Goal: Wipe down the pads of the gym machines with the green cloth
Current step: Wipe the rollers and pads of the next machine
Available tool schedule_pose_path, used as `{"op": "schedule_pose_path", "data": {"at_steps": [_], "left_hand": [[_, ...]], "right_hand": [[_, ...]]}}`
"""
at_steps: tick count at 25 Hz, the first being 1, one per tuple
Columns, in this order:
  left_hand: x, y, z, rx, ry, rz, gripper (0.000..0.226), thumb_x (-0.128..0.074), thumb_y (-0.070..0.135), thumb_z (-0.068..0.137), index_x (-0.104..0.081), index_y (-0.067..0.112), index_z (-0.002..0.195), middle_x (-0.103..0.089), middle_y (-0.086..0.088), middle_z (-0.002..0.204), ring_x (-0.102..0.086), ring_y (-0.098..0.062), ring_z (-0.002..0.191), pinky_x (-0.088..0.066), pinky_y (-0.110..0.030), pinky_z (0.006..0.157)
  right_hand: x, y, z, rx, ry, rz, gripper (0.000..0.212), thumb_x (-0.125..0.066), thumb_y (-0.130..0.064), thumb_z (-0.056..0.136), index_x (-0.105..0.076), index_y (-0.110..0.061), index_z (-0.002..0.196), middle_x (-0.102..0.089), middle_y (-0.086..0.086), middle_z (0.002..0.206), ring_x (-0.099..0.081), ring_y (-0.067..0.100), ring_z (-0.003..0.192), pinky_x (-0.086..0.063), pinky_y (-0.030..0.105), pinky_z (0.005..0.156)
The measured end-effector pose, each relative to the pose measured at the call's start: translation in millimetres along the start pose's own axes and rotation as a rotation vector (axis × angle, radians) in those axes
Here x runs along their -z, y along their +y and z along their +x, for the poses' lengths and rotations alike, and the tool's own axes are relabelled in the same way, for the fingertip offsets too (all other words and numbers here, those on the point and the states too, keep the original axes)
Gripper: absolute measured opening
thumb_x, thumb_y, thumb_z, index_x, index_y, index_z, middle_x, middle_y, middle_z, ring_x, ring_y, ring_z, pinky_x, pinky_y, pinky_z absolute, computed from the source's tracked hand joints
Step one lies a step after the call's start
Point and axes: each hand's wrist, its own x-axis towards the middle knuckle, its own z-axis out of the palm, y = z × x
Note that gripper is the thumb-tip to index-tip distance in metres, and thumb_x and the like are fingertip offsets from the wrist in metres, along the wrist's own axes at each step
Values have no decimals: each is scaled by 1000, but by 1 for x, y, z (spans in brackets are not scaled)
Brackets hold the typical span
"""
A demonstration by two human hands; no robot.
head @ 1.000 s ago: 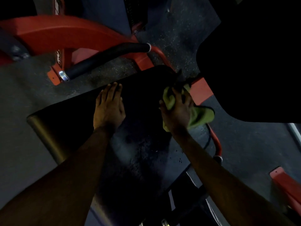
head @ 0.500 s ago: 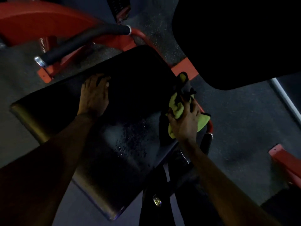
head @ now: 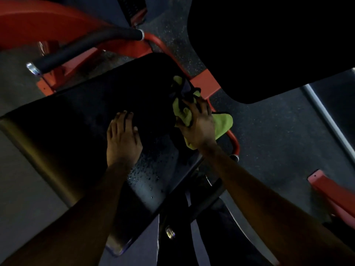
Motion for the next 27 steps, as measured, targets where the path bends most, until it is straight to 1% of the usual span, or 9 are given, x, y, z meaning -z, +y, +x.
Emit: {"op": "schedule_pose_path", "data": {"at_steps": [6,8,11,13,15,18,21,24,27], "left_hand": [[0,-1,1,-26,-28,61,47,-38,24,105,-35,9,149,-33,-12,157,-25,-28,149,-21,-45,123],[-1,-2,0,-14,-31,47,47,-36,26,106,-35,9,150,-33,-11,158,-24,-27,150,-18,-44,123],[-1,-1,0,-17,-28,23,47,-35,29,107,-36,9,150,-33,-12,158,-23,-27,150,-16,-43,124],[-1,-2,0,-23,-16,10,47,-35,29,107,-36,8,150,-34,-12,158,-24,-27,150,-17,-44,124],[-2,-3,-2,-27,-6,7,47,-35,29,107,-37,8,149,-34,-12,157,-24,-27,150,-18,-44,124],[-1,-3,0,-38,15,2,47,-35,30,107,-38,9,149,-36,-11,156,-25,-27,149,-19,-44,123],[-2,-4,0,-42,27,8,47,-37,29,106,-40,8,148,-38,-12,155,-27,-28,148,-21,-44,122],[-4,-5,-1,-39,37,4,48,-37,29,105,-39,9,149,-37,-10,156,-27,-27,148,-19,-43,123],[-6,-5,0,-25,22,2,49,-36,30,105,-37,11,150,-35,-9,158,-25,-25,150,-18,-42,124]], "right_hand": [[6,10,-92,-253,-10,140,82,-80,-43,81,-39,-32,152,-21,3,162,-20,32,152,-39,58,114],[3,-1,-103,-152,-68,80,83,-79,-41,82,-38,-31,153,-22,5,163,-17,33,153,-36,55,117],[3,-6,-73,83,-115,7,76,-77,-43,81,-46,-29,149,-39,10,155,-31,37,145,-43,54,111],[1,-6,-29,23,-39,10,72,-74,-48,83,-50,-26,147,-43,12,150,-40,39,137,-47,56,104],[-1,-5,-2,-26,47,28,73,-67,-55,83,-51,-22,147,-44,15,150,-42,41,137,-43,55,108],[2,-5,-31,-121,54,95,80,-62,-58,83,-43,-24,152,-36,15,156,-34,38,143,-38,51,114],[5,-3,-80,-212,39,129,81,-70,-49,82,-39,-26,153,-27,15,162,-27,38,148,-38,58,114],[1,-5,-66,-155,-22,65,82,-78,-41,83,-38,-25,153,-27,19,160,-23,43,149,-36,59,114],[-11,-20,-2,-29,-8,0,76,-71,-48,85,-45,-23,152,-38,22,154,-32,45,143,-39,57,111]]}}
